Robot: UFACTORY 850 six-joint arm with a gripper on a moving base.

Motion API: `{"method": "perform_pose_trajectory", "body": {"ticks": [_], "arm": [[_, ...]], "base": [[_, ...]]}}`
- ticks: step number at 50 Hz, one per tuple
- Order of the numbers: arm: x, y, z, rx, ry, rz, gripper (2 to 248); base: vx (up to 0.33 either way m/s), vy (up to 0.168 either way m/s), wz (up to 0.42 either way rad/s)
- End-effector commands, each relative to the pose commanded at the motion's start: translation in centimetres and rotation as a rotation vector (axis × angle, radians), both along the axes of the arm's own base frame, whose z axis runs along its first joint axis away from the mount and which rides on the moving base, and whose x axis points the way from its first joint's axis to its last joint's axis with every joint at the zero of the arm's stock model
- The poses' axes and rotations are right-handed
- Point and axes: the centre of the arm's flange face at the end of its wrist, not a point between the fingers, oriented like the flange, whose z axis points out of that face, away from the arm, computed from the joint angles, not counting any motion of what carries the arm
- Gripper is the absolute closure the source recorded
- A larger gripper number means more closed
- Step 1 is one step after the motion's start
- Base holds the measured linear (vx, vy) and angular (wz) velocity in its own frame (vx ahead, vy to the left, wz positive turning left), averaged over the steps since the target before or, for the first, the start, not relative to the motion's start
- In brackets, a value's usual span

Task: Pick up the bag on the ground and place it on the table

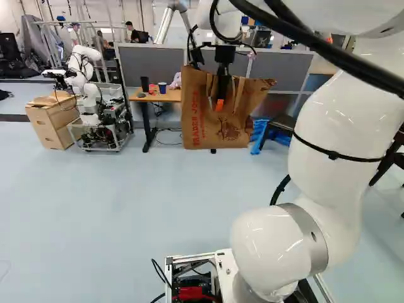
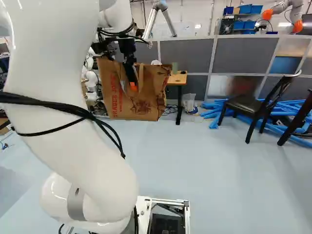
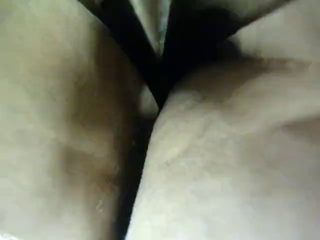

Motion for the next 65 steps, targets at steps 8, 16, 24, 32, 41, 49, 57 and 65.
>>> {"method": "perform_pose_trajectory", "body": {"ticks": [8,16,24,32,41,49,57,65], "arm": [[0.00,0.00,0.00,0.000,0.000,0.000,232],[0.00,0.00,0.00,0.000,0.000,0.000,232],[0.00,0.00,0.00,0.000,0.000,0.000,232],[0.00,0.00,0.00,0.000,0.000,0.000,232],[0.00,0.00,0.00,0.000,0.000,0.000,232],[0.00,0.00,0.00,0.000,0.000,0.000,232],[0.00,0.00,0.00,0.000,0.000,0.000,232],[0.00,0.00,0.00,0.000,0.000,0.000,232]], "base": [[0.128,0.006,-0.011],[0.140,0.002,-0.007],[0.130,0.001,-0.012],[0.132,0.001,-0.010],[0.135,0.001,-0.005],[0.126,0.000,-0.010],[0.119,-0.001,-0.006],[0.133,0.002,-0.008]]}}
